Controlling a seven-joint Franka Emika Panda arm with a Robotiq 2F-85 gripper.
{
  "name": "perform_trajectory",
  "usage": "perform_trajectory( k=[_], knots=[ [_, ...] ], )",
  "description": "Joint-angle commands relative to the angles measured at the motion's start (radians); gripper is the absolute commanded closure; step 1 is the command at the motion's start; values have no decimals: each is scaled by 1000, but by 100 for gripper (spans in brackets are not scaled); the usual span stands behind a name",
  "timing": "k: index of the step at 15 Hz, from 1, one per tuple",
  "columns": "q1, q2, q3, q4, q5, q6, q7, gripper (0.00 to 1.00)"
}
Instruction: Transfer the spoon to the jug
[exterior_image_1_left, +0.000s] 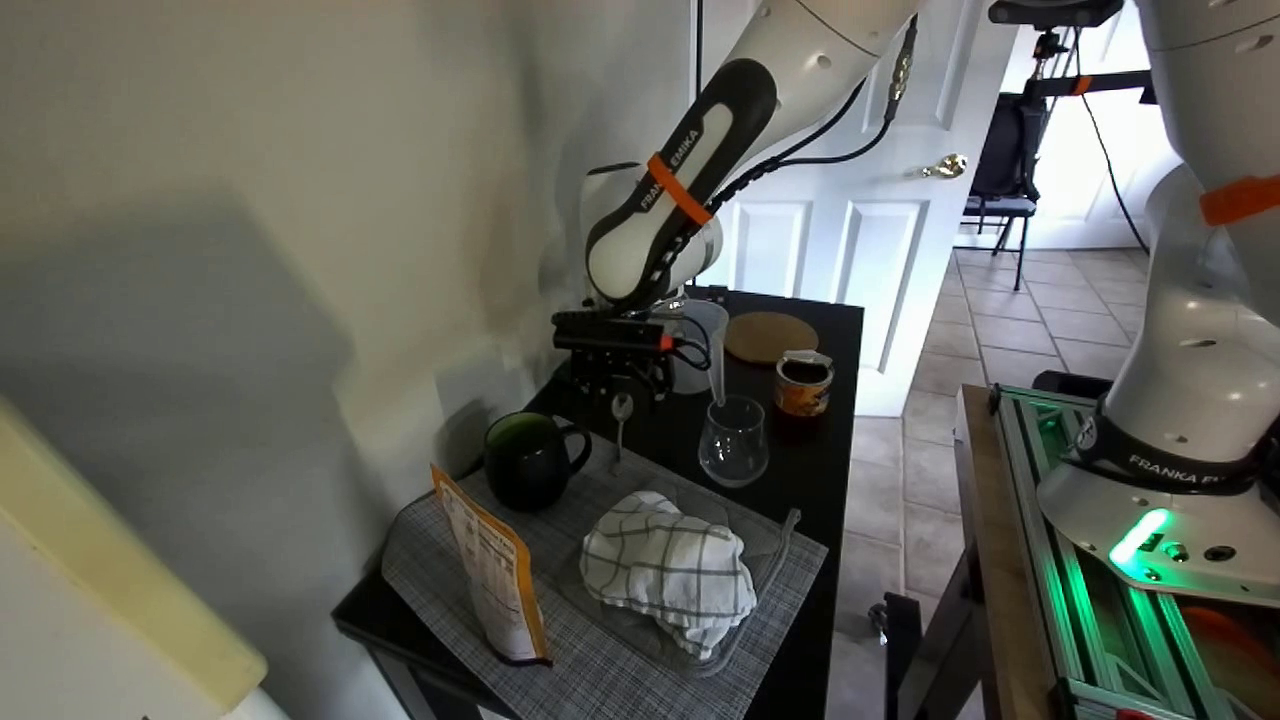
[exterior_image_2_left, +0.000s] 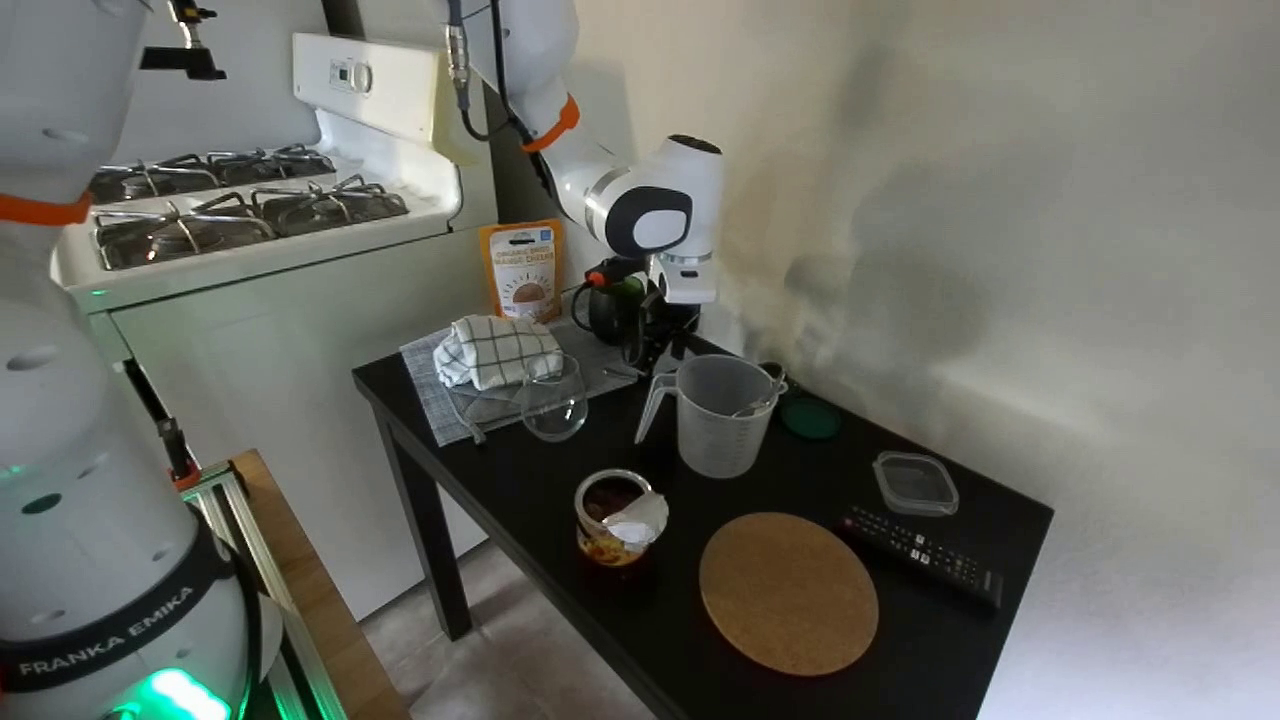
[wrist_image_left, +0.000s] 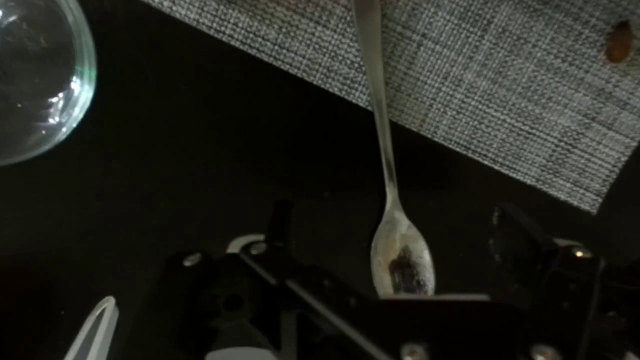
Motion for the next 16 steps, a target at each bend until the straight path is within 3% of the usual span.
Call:
perform_trajectory(
  k=[1, 7, 8, 10, 12, 16],
  knots=[
    [39, 71, -16, 86, -62, -74, 204, 0],
    [21, 117, 0, 170, -86, -183, 254, 17],
    [18, 124, 3, 180, -89, -185, 253, 13],
    [13, 138, 8, 197, -89, -175, 245, 17],
    [13, 149, 9, 209, -102, -175, 277, 40],
    [7, 166, 19, 231, -124, -184, 320, 72]
  ],
)
